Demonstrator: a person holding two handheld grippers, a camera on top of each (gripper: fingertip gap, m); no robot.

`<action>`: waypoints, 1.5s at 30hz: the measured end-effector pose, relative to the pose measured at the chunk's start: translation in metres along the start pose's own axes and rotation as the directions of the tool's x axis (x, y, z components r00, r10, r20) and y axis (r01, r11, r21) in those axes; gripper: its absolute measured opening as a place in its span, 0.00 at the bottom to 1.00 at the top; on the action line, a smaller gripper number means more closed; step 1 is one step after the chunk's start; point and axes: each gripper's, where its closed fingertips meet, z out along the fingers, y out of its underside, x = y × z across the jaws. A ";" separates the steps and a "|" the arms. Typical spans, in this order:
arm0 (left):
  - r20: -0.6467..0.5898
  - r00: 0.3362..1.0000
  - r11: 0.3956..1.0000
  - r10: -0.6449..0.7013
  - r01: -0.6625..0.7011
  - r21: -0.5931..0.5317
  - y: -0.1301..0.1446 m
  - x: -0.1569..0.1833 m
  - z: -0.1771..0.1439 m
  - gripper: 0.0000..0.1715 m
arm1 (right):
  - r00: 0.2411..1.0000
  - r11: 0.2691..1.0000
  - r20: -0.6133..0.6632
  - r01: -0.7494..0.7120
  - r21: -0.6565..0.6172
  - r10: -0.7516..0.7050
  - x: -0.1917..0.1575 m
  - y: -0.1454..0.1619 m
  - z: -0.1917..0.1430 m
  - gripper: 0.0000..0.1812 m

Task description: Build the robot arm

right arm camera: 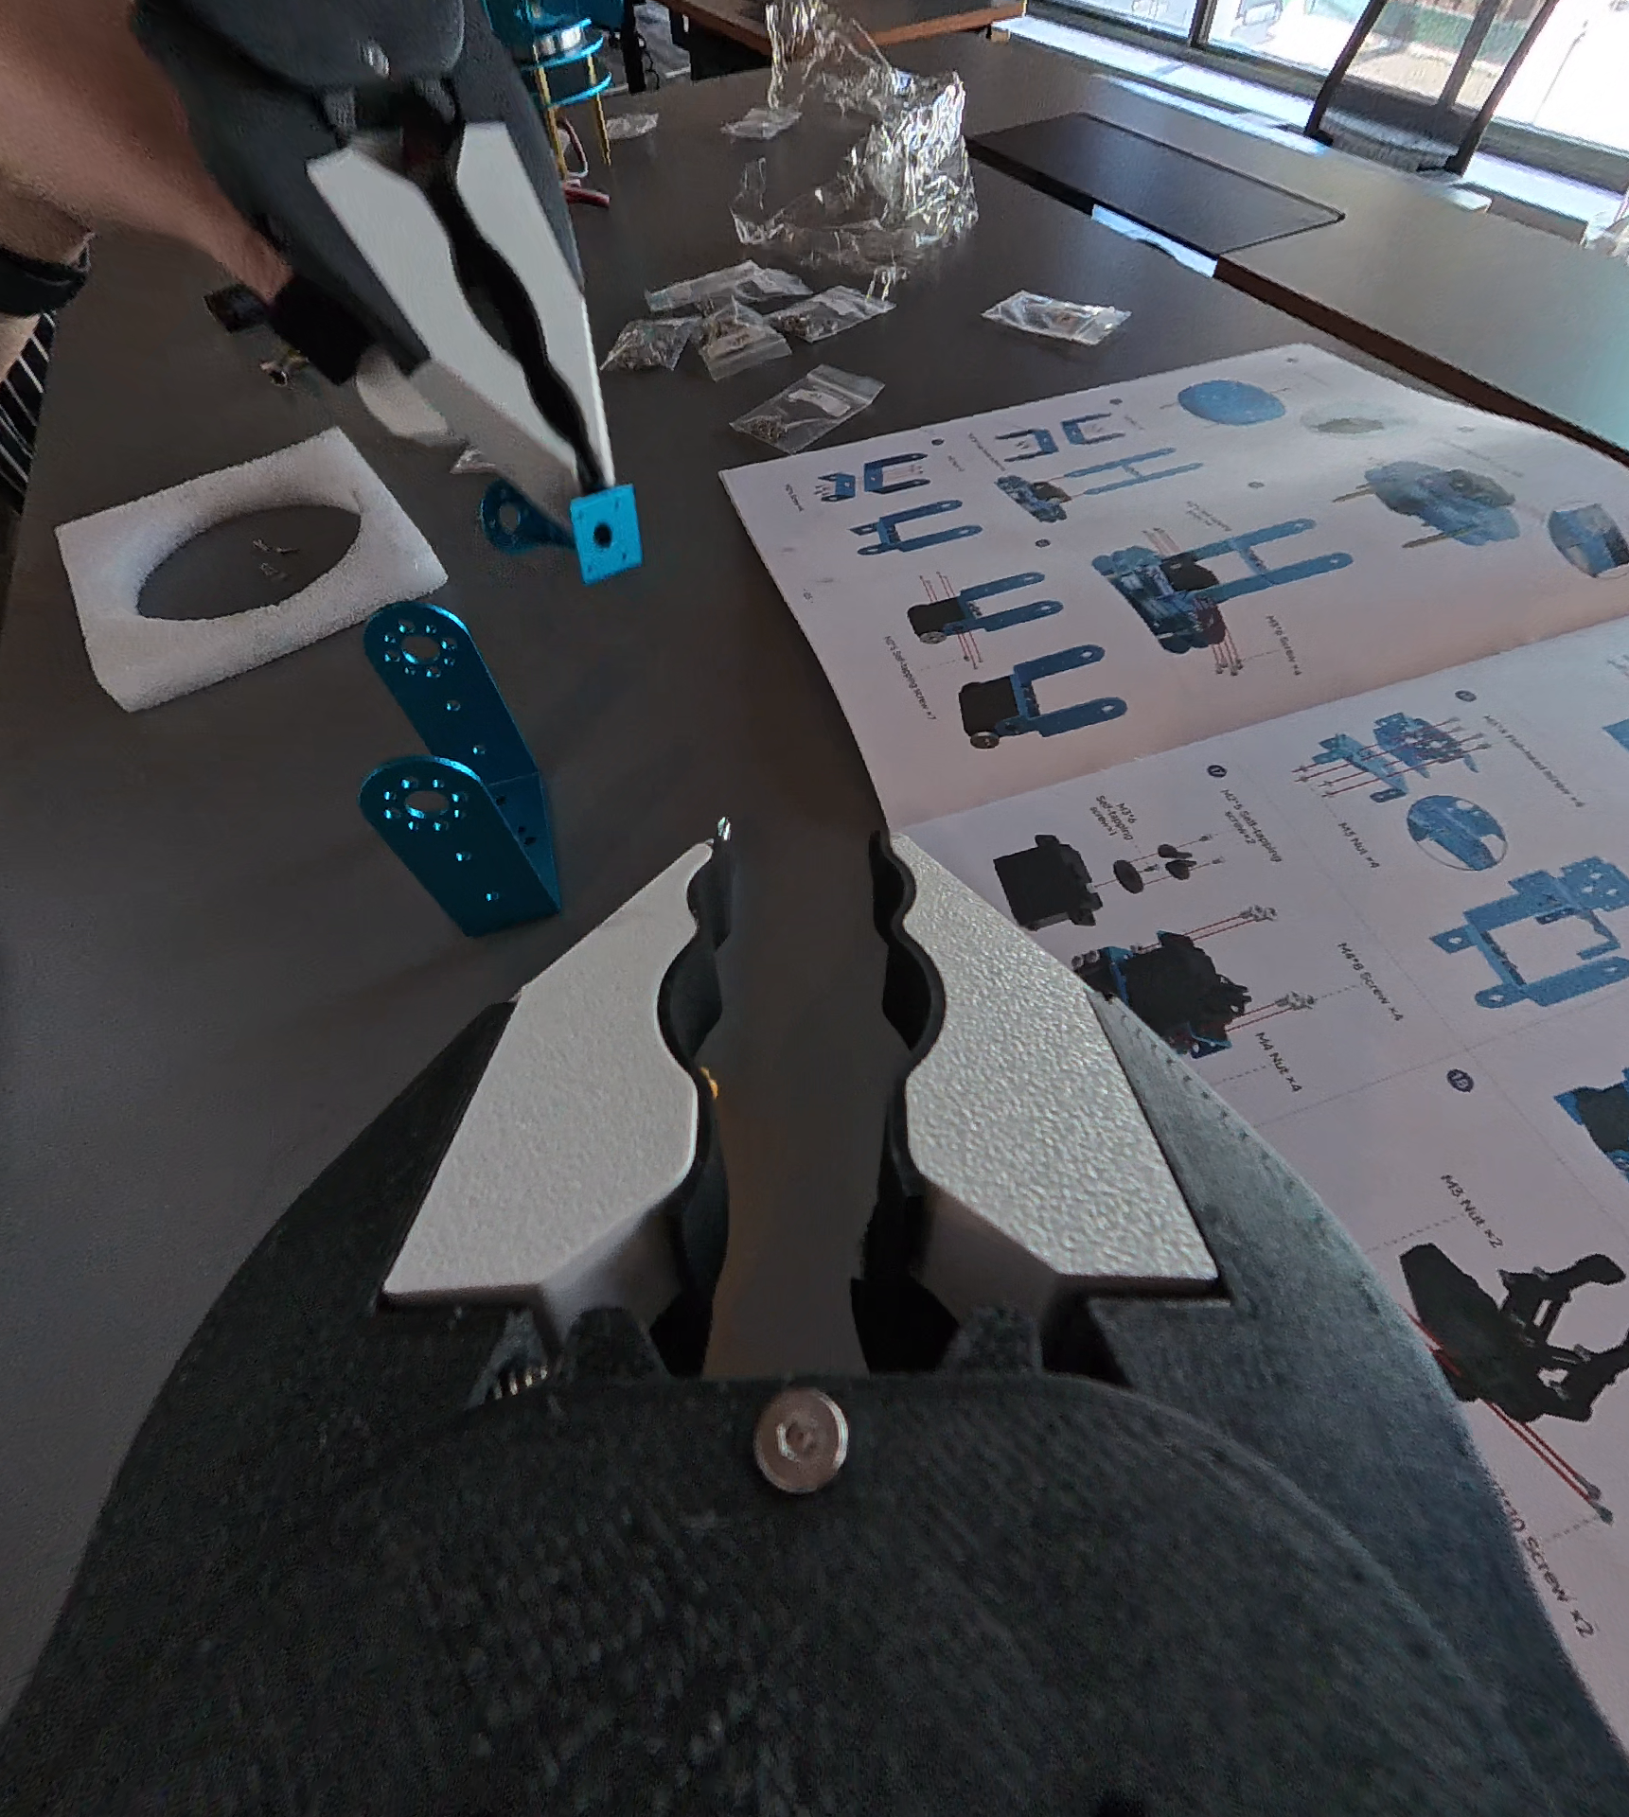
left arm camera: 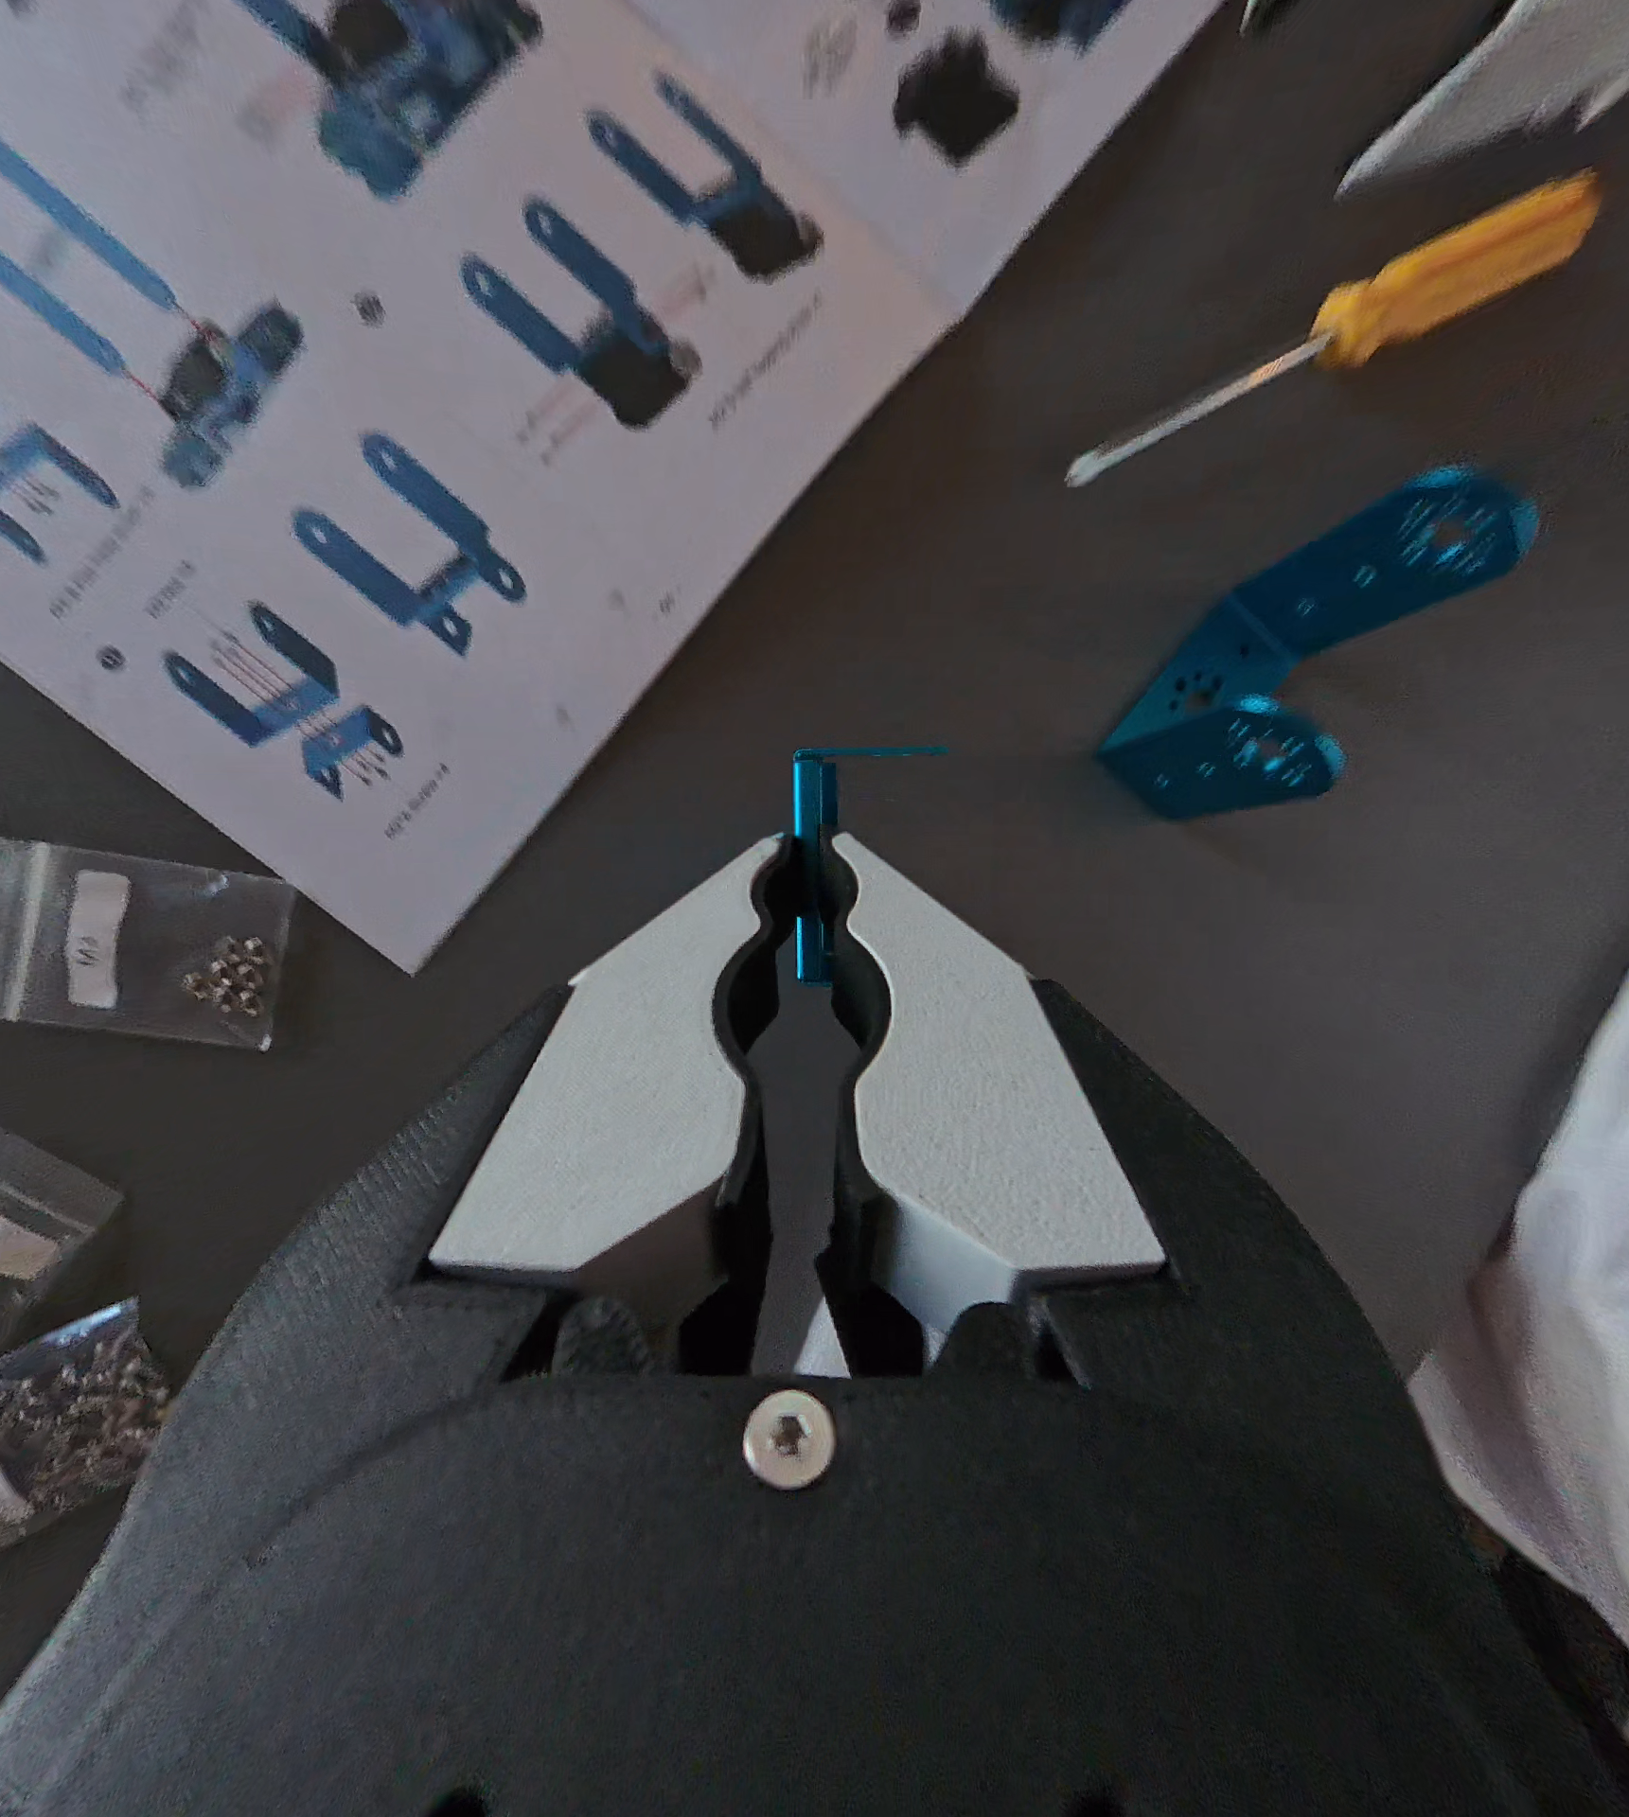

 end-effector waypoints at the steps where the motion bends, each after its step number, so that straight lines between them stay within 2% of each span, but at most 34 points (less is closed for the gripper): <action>1: -0.043 0.999 0.998 -0.013 0.015 0.053 -0.013 0.002 -0.008 0.01 | 1.000 1.000 -0.005 0.003 0.010 -0.003 0.000 -0.002 -0.001 0.15; 4: -0.221 0.974 0.980 -0.042 0.083 0.181 -0.045 0.009 -0.031 0.01 | 0.999 0.998 -0.037 0.036 0.051 -0.034 0.003 -0.010 -0.004 0.14; 6: -0.380 0.923 0.971 -0.055 0.138 0.194 -0.056 0.019 -0.043 0.01 | 0.996 0.991 -0.045 0.079 0.110 -0.074 -0.001 -0.021 -0.006 0.14; 8: -0.546 0.833 0.968 -0.091 0.202 0.147 -0.062 0.030 -0.052 0.01 | 0.991 0.973 -0.025 0.137 0.184 -0.134 -0.012 -0.041 -0.010 0.14; 10: -0.686 0.717 0.965 -0.127 0.250 0.083 -0.066 0.042 -0.060 0.01 | 0.964 0.943 0.031 0.250 0.220 -0.263 -0.034 -0.063 -0.010 0.16; 12: -0.759 0.632 0.967 -0.155 0.253 0.014 -0.062 0.048 -0.061 0.01 | 0.913 0.905 0.102 0.368 0.214 -0.395 -0.055 -0.078 -0.002 0.17; 14: -0.792 0.587 0.972 -0.165 0.232 -0.030 -0.056 0.051 -0.056 0.01 | 0.869 0.880 0.157 0.443 0.172 -0.469 -0.064 -0.085 0.014 0.23; 18: -0.851 0.492 0.973 -0.183 0.215 -0.085 -0.045 0.054 -0.054 0.01 | 0.806 0.861 0.304 0.467 0.202 -0.508 -0.085 -0.097 0.047 0.29; 21: -0.864 0.470 0.977 -0.180 0.190 -0.100 -0.039 0.050 -0.059 0.01 | 0.766 0.847 0.364 0.499 0.182 -0.529 -0.090 -0.100 0.067 0.30; 24: -0.889 0.437 0.984 -0.133 0.167 -0.065 -0.040 0.052 -0.070 0.01 | 0.733 0.843 0.424 0.509 0.177 -0.532 -0.098 -0.104 0.078 0.28; 25: -0.892 0.432 0.986 -0.134 0.150 -0.075 -0.037 0.053 -0.072 0.01 | 0.727 0.837 0.425 0.518 0.178 -0.540 -0.099 -0.106 0.081 0.27; 27: -0.900 0.417 0.990 -0.125 0.113 -0.085 -0.031 0.056 -0.075 0.01 | 0.706 0.816 0.423 0.549 0.181 -0.568 -0.098 -0.109 0.086 0.15; 29: -0.902 0.413 0.990 -0.122 0.111 -0.083 -0.030 0.055 -0.075 0.01 | 0.684 0.815 0.469 0.556 0.160 -0.559 -0.099 -0.108 0.086 0.14; 32: -0.917 0.373 0.984 -0.144 0.150 -0.094 -0.031 0.048 -0.079 0.01 | 0.671 0.810 0.492 0.570 0.136 -0.555 -0.096 -0.111 0.090 0.13; 37: -0.922 0.352 0.977 -0.163 0.186 -0.102 -0.027 0.035 -0.080 0.02 | 0.706 0.841 0.474 0.517 0.163 -0.526 -0.092 -0.112 0.097 0.13; 40: -0.909 0.369 0.969 -0.195 0.219 -0.119 -0.026 0.025 -0.076 0.09 | 0.720 0.827 0.415 0.531 0.186 -0.556 -0.084 -0.109 0.097 0.13; 45: -0.894 0.399 0.949 -0.202 0.306 -0.078 -0.033 0.002 -0.079 0.13 | 0.743 0.811 0.325 0.535 0.237 -0.585 -0.076 -0.116 0.094 0.13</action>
